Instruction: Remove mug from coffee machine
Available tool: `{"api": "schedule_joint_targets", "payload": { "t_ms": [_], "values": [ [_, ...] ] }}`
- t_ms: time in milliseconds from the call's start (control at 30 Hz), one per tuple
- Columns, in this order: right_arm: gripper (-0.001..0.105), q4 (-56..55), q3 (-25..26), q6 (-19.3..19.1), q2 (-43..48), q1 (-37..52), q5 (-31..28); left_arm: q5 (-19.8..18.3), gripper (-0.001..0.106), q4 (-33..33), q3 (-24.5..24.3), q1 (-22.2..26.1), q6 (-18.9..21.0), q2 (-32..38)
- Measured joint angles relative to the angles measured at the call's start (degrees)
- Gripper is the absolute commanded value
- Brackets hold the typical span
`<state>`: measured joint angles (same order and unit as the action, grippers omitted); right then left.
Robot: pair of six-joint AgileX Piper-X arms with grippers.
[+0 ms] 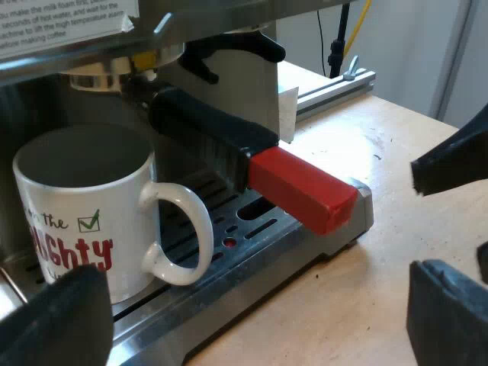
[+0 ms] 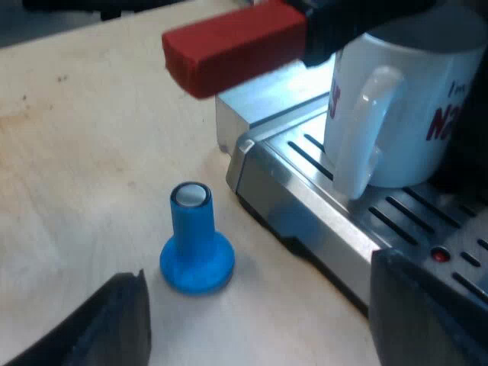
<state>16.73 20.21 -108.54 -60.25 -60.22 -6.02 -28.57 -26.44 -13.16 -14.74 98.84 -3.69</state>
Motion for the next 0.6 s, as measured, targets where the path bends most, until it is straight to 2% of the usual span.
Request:
{"api": "schedule_joint_targets", "payload": {
  "t_ms": [100, 433, 600],
  "values": [
    [0.063, 4.9, 0.0, 3.2, -3.4, 0.0, -2.0, -0.1, 0.08, 0.0, 0.0, 0.0, 0.0, 0.0],
    [0.063, 18.6, 0.0, 4.0, -13.8, 0.0, -4.7, -0.1, 0.08, 0.0, 0.0, 0.0, 0.0, 0.0],
    [0.063, 26.5, 0.0, 4.8, -20.7, 0.0, -8.2, -0.1, 0.08, 0.0, 0.0, 0.0, 0.0, 0.0]
  ]
}}
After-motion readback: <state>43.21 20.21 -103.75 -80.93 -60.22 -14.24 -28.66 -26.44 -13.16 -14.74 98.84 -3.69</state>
